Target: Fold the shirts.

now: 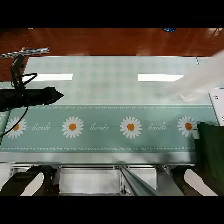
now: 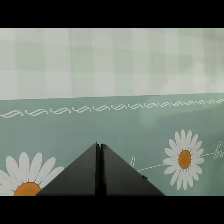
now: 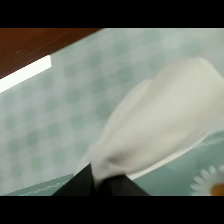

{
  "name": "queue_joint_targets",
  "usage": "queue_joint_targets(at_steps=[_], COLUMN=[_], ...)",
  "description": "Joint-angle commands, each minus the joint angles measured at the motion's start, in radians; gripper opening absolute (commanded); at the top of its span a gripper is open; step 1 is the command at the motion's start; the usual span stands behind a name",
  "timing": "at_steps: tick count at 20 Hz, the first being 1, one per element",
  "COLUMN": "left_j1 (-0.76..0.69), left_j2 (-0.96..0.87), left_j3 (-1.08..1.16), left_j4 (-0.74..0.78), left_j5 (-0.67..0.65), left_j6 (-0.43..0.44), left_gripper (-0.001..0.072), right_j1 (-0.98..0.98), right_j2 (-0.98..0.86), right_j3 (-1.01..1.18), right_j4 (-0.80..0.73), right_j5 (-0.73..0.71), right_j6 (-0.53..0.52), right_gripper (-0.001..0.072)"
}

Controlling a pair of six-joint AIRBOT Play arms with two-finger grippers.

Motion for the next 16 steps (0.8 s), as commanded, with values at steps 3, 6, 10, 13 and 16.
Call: queue_joint_targets(at_steps=[3, 6, 10, 13, 16], left_j1=[0.000, 0.000, 0.000, 0.000, 0.000], left_j2=[0.000, 0.000, -0.002, -0.002, -0.002], left_j3=[0.001, 0.001, 0.001, 0.001, 0.001], left_j4=[0.000, 0.000, 0.000, 0.000, 0.000], left_j5=[0.010, 0.010, 0.010, 0.011, 0.060], left_j6=[0.000, 0.000, 0.000, 0.000, 0.000], left_gripper=[0.0026, 0.0026, 0.0026, 0.0026, 0.0026], right_j1=[-0.447, -0.679, -0.784, -0.740, -0.727], right_j2=[0.293, 0.426, 0.541, 0.505, 0.424], right_j3=[-0.309, -0.596, -0.902, -1.024, -1.012], right_j4=[-0.214, -0.332, -0.660, -0.681, -0.671], right_j5=[0.184, 0.185, 0.184, 0.180, 0.152], right_j6=[-0.080, -0.145, -0.064, -0.103, -0.106], right_gripper=[0.0021, 0.0022, 0.0237, 0.0417, 0.0417])
